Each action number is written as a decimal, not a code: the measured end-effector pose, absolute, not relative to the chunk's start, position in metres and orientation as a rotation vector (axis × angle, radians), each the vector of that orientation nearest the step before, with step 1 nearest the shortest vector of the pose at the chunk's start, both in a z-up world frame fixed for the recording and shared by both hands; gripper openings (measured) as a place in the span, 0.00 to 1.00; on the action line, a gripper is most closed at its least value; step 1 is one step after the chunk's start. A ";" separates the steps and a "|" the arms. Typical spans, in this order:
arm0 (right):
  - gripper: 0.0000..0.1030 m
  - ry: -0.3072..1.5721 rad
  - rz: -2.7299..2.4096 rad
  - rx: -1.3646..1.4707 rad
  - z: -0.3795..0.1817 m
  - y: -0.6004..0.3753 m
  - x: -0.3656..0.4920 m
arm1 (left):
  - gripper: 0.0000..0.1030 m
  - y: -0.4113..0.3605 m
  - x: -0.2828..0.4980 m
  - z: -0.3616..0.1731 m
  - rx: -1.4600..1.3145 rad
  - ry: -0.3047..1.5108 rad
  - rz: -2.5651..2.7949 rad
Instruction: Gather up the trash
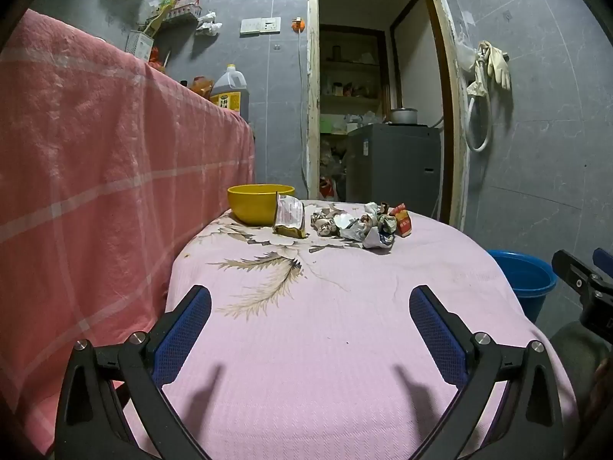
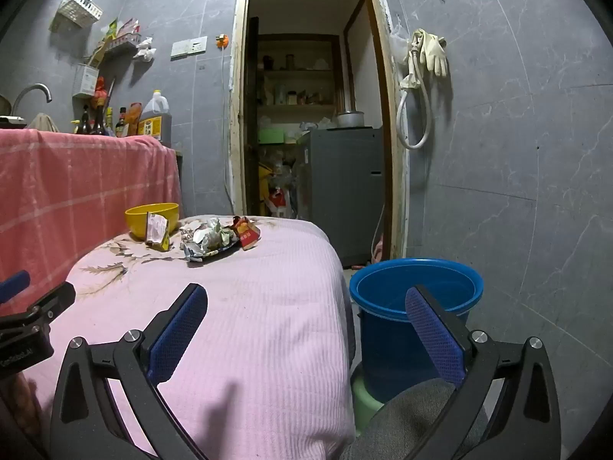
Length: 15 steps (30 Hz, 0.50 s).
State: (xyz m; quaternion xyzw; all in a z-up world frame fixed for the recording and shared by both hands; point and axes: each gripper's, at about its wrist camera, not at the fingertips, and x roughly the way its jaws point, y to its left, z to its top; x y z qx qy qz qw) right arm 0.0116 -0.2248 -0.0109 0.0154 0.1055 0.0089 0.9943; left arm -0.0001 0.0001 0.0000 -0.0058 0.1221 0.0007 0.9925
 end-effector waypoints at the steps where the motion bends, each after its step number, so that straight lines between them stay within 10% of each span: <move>1: 1.00 0.210 0.018 0.032 -0.011 -0.225 0.011 | 0.99 0.000 0.000 0.000 -0.011 0.246 0.001; 15: 1.00 0.209 0.017 0.032 -0.011 -0.225 0.011 | 0.99 0.000 0.000 0.000 -0.005 0.245 0.001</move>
